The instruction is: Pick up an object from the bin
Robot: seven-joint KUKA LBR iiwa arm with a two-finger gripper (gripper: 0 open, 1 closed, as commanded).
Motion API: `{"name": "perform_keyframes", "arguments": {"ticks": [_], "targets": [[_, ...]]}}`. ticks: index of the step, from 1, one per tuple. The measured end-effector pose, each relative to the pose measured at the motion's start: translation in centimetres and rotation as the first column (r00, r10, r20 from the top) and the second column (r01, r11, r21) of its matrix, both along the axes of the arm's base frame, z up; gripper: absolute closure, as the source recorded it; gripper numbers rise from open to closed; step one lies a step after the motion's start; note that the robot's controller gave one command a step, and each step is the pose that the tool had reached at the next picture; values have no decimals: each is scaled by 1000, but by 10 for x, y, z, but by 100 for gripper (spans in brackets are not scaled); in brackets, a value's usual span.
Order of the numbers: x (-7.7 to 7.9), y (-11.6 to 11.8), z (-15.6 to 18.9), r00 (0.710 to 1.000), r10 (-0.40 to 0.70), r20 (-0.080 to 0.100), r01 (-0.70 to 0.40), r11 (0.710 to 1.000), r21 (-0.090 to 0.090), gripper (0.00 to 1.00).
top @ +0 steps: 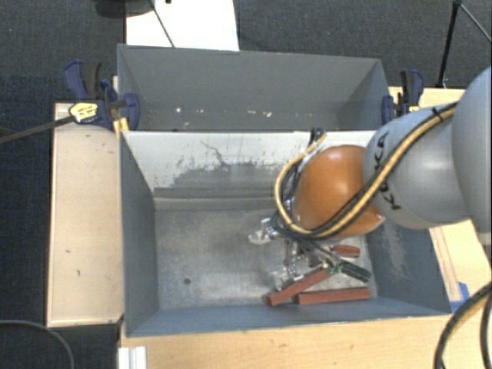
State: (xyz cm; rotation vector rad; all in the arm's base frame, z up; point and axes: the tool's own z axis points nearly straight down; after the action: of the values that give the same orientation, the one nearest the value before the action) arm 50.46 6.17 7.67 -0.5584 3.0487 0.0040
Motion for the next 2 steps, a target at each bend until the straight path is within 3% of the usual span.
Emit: {"name": "perform_keyframes", "arguments": {"ticks": [1, 2], "targets": [[0, 0, 0, 1000, -1, 0, 1, 1000, 0, 0], [-12, -30, 19, 1000, -6, -2, 6, 1000, -2, 0]]}}
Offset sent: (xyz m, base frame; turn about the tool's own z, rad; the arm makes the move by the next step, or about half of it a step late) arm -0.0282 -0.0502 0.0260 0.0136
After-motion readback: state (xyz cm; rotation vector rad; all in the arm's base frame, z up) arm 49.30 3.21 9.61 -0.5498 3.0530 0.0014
